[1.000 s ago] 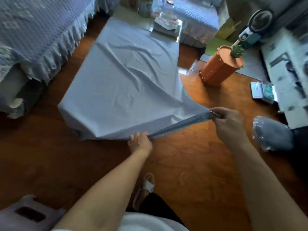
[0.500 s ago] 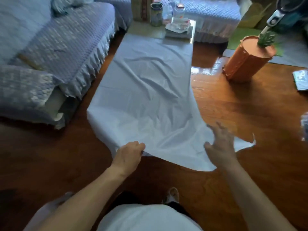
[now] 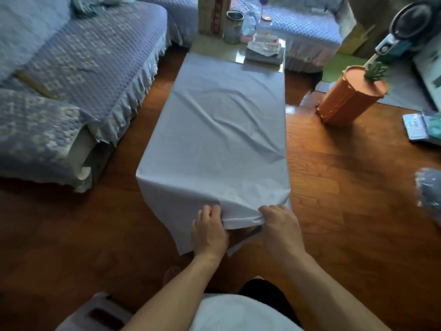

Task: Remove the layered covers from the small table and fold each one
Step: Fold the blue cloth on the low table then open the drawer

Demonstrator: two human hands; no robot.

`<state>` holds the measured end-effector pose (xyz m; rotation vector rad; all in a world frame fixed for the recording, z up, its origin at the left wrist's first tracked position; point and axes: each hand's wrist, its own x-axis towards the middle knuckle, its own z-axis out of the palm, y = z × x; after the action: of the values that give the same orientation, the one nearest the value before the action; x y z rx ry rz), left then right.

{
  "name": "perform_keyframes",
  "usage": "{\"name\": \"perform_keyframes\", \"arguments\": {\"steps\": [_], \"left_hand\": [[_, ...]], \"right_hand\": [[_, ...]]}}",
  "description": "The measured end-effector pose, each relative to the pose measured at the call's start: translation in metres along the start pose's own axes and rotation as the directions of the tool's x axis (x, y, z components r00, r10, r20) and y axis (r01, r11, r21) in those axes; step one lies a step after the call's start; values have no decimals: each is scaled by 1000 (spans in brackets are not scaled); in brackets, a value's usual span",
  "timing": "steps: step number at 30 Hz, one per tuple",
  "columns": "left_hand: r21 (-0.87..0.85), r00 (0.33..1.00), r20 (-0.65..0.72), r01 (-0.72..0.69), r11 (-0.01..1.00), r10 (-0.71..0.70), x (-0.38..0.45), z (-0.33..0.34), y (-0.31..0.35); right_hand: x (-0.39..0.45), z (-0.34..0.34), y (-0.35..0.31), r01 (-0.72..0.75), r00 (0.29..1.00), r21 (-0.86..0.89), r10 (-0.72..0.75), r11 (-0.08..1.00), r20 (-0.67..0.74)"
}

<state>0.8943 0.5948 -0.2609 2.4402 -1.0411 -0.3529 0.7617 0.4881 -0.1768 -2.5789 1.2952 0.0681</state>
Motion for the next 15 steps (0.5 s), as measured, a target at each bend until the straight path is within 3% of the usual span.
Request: {"name": "perform_keyframes", "arguments": {"steps": [4,8,12,14,15], "left_hand": [[-95,959,13,284,954,-284,22,2,-49],[-47,958,64,283,958,-280,27,-3,-103],[29,894,306,336,941,-328,41,2,-110],[-98,818,430,463,881,-382,46,13,-104],[-214,770,498,555,804,-398,50,21,-103]], "right_hand": [[3,-10,-13,-158,985,66,161,985,-55],[10,-14,-17,-262,958,185,279,947,-71],[22,-17,-33,-285,948,282,312,916,-57],[24,-16,-37,-292,945,295,322,910,-59],[24,-16,-38,-296,944,293,325,909,-54]]}}
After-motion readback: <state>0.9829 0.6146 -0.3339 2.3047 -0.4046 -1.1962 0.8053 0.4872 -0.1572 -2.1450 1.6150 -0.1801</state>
